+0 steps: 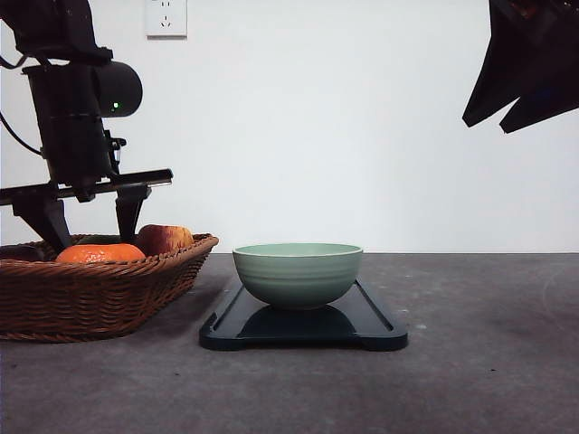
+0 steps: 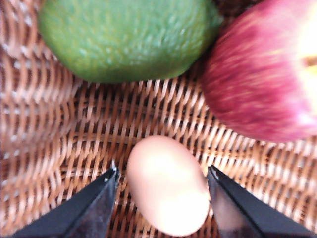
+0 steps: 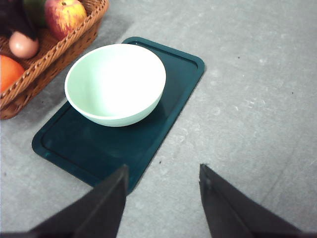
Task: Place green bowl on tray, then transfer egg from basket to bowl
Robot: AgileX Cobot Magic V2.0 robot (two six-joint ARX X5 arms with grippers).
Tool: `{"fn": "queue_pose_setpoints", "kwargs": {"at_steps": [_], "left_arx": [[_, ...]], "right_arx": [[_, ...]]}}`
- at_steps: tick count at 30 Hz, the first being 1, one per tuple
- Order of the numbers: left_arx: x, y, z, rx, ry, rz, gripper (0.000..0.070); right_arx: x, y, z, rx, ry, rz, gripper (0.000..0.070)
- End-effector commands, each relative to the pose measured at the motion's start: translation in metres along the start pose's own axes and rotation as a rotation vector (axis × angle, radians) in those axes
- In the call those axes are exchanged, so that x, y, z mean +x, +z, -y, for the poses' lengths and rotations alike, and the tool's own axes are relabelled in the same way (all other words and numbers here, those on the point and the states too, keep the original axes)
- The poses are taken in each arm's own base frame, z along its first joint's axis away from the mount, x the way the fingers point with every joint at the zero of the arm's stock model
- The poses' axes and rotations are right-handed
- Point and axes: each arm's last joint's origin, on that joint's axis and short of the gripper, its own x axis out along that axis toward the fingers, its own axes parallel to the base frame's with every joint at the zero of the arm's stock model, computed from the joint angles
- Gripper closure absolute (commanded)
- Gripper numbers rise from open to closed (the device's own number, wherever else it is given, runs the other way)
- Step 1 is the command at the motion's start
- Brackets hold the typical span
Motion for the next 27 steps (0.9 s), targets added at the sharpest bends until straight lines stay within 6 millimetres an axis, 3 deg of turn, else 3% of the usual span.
{"fn": "queue_pose_setpoints", "kwargs": {"at_steps": [1,27], "left_arx": [[0.006,0.005,0.004,-0.009,0.003,0.004,0.0336],[0.026,0.006,0.004,-0.013,0.013,-0.017,0.0336]], "right_arx": [[0.001,0.001,-0.001,-0.014,0.007,0.009,0.0416],[0.001,0.004,-0.002,-0.014,0.008,0.035,0.0416]]}}
